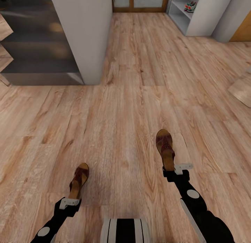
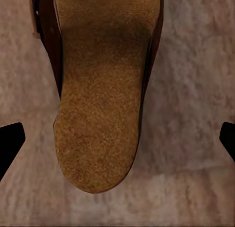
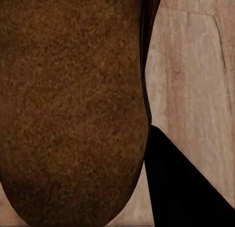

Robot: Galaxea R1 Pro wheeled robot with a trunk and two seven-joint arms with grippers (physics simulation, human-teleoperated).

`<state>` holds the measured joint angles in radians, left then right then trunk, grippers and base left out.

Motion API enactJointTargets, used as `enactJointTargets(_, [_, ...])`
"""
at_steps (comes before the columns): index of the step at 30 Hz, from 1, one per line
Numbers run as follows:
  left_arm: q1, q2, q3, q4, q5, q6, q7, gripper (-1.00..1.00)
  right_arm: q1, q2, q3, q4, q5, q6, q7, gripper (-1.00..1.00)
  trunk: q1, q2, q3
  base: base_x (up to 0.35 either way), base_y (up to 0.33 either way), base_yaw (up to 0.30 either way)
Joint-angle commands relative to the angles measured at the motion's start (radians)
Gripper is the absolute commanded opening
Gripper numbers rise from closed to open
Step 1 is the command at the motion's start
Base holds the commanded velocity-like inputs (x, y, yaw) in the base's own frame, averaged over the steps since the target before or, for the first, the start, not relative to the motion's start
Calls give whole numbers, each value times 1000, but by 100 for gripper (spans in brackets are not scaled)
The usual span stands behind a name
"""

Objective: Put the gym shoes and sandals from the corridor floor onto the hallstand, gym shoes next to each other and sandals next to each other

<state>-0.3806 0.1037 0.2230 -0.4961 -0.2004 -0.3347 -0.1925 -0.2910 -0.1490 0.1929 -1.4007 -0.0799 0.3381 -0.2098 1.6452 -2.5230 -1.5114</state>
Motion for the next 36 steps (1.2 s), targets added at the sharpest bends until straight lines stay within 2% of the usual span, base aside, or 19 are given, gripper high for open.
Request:
enactJointTargets(1, [-1,-1,9,0,-10,-5,-7,100,-1,-1,4,-1,-11,4,-11,-100,0,-1,-6,0,0,0])
enactJointTargets(6, [0,-1,9,1,-8,-7,-7,100,0,-1,3,-1,-11,4,-11,-100,2,-2,-33,0,0,0])
enactJointTargets(16, [0,-1,7,1,-11,-7,-7,100,0,-1,3,-1,-11,4,-11,-100,2,-2,-49,0,0,0])
enactJointTargets(36, [-1,-2,7,1,-10,-7,-5,100,-1,-1,3,-1,-11,4,-11,-100,2,-2,-52,76,16,0])
